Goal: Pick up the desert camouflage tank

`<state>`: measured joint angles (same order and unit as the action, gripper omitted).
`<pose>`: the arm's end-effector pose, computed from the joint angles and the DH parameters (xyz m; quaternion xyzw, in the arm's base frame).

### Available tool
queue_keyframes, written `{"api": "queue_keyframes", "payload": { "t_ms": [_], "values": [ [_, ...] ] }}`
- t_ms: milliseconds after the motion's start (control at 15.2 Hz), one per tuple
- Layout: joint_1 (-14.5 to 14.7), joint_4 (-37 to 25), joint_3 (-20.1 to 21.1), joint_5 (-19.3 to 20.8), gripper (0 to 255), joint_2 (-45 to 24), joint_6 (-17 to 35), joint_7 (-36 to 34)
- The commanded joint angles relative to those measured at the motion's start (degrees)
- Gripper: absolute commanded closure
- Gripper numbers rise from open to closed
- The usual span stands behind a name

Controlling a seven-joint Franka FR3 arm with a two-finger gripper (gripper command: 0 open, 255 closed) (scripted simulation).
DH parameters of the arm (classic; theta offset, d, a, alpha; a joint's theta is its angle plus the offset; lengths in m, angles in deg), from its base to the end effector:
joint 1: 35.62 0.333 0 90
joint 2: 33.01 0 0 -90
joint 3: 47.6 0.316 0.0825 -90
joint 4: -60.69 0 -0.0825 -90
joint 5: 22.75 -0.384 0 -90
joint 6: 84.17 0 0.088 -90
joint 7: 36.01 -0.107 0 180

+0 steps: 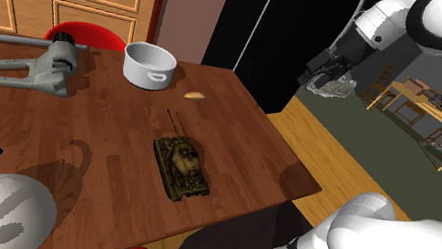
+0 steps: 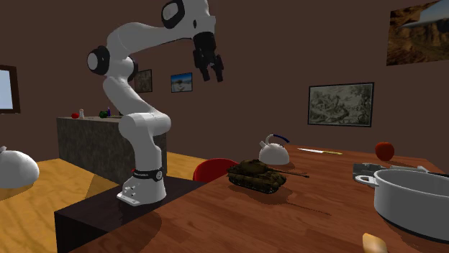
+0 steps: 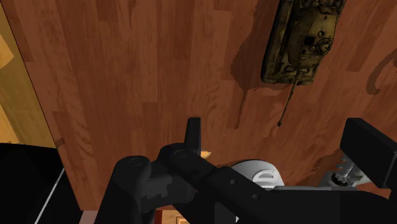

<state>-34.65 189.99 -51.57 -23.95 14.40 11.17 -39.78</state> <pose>0.3020 -0.0237 0.6592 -0.9913 0.0502 -0.1158 0.0379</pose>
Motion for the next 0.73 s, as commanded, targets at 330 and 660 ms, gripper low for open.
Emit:
{"api": "queue_keyframes", "payload": {
  "t_ms": [330,660],
  "values": [
    [0.7,3.1,3.2,-1.5,0,-5.7,6.4,-3.8],
    [1.4,4.6,6.3,-2.7,0,-12.9,12.7,-7.5]
  ]
}}
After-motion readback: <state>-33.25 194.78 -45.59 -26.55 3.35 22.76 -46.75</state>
